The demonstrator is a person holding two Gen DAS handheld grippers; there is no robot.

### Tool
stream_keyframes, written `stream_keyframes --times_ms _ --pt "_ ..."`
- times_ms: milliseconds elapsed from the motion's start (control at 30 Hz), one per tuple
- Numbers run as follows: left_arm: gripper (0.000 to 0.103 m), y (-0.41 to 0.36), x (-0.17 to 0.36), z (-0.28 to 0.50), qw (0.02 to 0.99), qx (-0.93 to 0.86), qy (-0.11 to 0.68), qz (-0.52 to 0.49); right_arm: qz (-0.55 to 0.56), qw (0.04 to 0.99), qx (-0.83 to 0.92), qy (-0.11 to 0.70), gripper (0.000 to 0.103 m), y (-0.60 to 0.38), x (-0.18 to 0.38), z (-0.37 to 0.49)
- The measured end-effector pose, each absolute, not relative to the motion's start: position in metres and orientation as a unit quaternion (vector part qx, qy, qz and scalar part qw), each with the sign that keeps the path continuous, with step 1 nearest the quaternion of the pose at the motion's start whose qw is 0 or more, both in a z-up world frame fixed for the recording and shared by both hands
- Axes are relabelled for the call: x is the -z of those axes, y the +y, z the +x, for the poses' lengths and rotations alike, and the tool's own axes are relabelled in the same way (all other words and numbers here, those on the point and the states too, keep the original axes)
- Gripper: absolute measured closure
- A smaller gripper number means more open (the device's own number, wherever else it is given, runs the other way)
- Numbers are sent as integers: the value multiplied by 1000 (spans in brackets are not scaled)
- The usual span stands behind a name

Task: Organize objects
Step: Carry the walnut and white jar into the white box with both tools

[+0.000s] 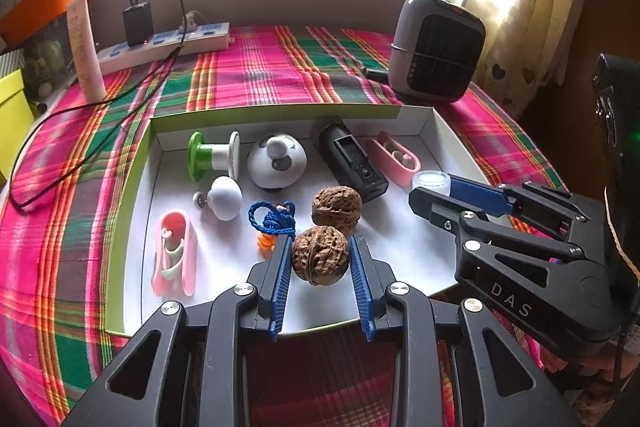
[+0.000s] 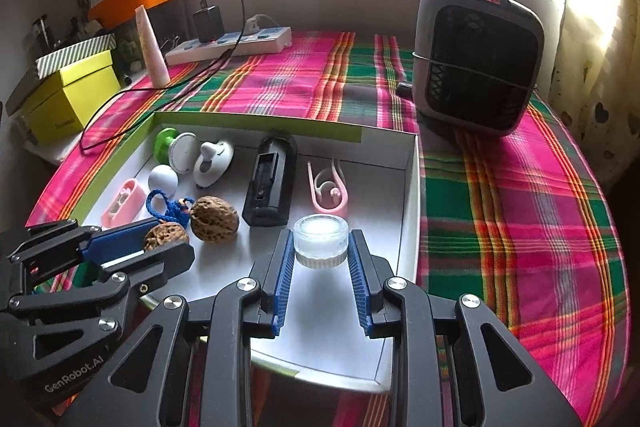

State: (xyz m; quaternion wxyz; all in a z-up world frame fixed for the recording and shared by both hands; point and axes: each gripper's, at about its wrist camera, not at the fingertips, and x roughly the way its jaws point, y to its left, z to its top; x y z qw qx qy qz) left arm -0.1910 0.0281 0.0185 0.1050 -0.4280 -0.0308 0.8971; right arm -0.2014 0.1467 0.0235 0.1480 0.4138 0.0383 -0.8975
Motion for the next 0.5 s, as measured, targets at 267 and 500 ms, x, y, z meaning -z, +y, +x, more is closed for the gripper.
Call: stream_keyframes --times_ms 267,500 --pt "76 29 -16 -194 106 -897 -30 -428 413 161 896 44 74 142 -21 -202" --pt "76 30 -16 -195 107 -897 -29 -429 409 162 897 46 74 142 -21 -201"
